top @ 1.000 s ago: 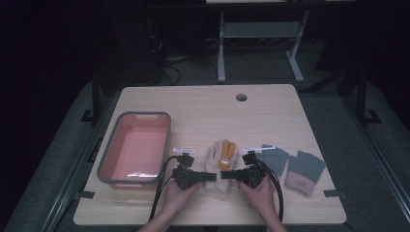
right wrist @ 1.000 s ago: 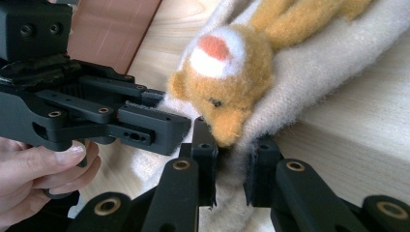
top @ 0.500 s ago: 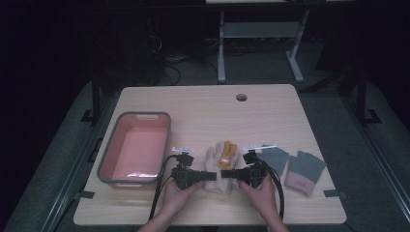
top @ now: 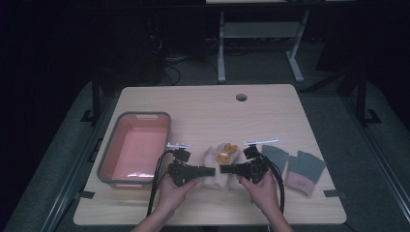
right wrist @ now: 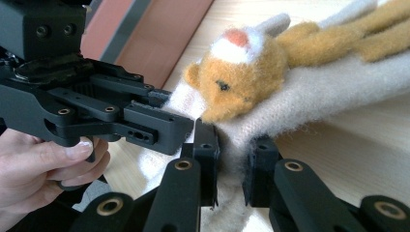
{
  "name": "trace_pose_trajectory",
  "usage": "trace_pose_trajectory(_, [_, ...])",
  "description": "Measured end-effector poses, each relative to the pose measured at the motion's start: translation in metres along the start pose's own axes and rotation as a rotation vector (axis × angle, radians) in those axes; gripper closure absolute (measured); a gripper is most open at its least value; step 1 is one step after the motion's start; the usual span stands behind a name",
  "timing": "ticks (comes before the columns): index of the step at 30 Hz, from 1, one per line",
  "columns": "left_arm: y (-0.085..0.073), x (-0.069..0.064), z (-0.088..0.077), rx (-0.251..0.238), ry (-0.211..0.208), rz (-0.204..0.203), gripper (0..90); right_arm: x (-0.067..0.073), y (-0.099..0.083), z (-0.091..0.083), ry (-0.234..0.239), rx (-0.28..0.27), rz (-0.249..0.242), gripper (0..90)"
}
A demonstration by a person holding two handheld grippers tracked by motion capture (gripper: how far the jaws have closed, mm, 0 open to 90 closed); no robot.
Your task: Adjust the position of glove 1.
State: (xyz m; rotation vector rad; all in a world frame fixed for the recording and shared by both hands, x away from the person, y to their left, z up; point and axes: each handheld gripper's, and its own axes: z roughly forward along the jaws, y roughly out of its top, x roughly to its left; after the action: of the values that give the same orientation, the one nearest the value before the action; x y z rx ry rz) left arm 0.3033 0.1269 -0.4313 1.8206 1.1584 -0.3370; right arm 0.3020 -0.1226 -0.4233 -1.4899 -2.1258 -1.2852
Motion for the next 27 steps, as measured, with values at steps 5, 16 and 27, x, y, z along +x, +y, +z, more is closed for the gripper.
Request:
trace_pose_trajectory(5, [0.003,-0.002,-0.006,-0.008,0.000,0.006,69.7,0.005,0.005,-0.001,0.012,-0.004,-0.002,78.7])
trace_pose_trajectory(16, [0.014,-0.006,-0.019,-0.027,-0.002,0.026,69.7,0.015,0.016,-0.006,0.025,-0.015,-0.024,78.8])
trace_pose_trajectory(27, [0.024,-0.007,-0.032,-0.041,0.004,0.030,69.7,0.025,0.031,-0.006,0.033,-0.015,-0.039,78.9])
